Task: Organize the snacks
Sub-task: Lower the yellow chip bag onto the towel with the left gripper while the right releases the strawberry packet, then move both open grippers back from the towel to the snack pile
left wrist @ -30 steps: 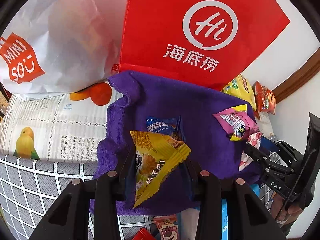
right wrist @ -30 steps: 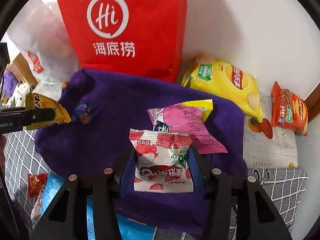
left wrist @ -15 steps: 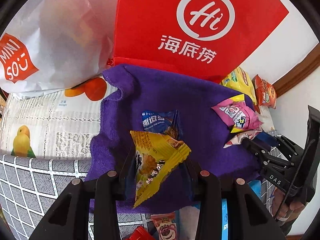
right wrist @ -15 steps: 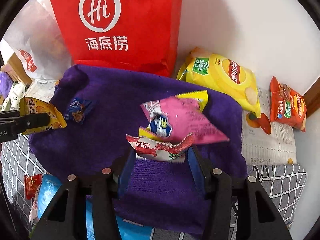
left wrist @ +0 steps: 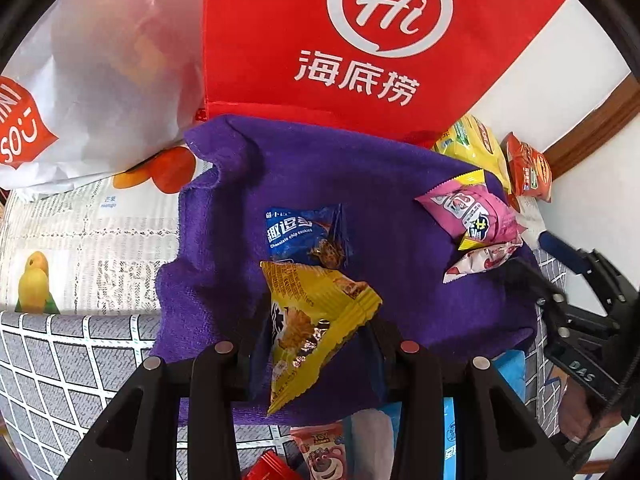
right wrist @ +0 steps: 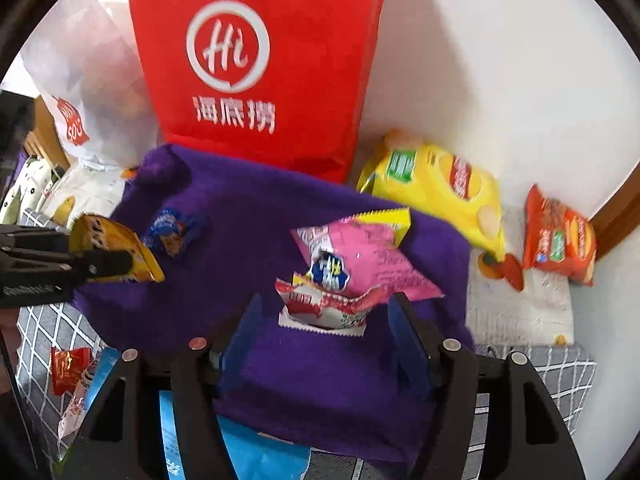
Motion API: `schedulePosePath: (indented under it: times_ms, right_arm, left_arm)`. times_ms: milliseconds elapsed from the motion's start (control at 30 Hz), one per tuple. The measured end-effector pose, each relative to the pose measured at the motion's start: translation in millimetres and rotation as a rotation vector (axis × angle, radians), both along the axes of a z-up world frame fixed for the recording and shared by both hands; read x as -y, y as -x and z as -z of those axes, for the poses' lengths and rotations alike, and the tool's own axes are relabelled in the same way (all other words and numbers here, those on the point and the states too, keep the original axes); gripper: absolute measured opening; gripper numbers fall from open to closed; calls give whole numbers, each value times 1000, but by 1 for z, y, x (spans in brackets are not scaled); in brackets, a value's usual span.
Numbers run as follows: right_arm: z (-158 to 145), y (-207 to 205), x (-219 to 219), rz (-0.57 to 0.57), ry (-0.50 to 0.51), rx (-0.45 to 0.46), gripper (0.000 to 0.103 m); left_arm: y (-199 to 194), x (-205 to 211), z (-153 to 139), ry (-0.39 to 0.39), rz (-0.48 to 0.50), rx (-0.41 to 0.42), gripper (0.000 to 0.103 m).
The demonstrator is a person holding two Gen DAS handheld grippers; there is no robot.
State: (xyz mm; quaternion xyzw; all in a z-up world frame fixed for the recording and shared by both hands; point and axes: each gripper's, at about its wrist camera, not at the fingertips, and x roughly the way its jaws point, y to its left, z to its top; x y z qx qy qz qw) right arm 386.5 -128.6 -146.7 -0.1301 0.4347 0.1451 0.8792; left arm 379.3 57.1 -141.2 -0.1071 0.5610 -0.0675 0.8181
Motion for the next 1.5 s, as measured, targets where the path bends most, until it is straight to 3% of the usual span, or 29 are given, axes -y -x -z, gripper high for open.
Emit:
schedulePosePath:
  times_ms: [533, 667, 800, 1100, 1333, 1500]
  right_arm:
    - [-17, 9, -3, 12, 8, 76, 68]
    - [-19, 9, -2, 15, 7, 83, 68]
    - [-22, 11, -2, 15, -2, 92, 69]
    - [-33, 13, 1, 19, -83, 53, 73]
    - [-51, 22, 5, 99, -133, 94, 78]
    - [-51, 32, 7, 138, -130, 77, 78]
  left_arm:
    - [-3, 10, 5, -22, 17, -9, 40]
    - [-3, 8, 3, -6, 15, -1, 54]
    - [1, 6, -9, 10, 9, 48, 64]
    - [11, 3, -33, 12, 11, 116, 65]
    - [20, 1, -50, 1, 4, 161, 65]
    - [29, 2, -67, -49, 9, 229, 65]
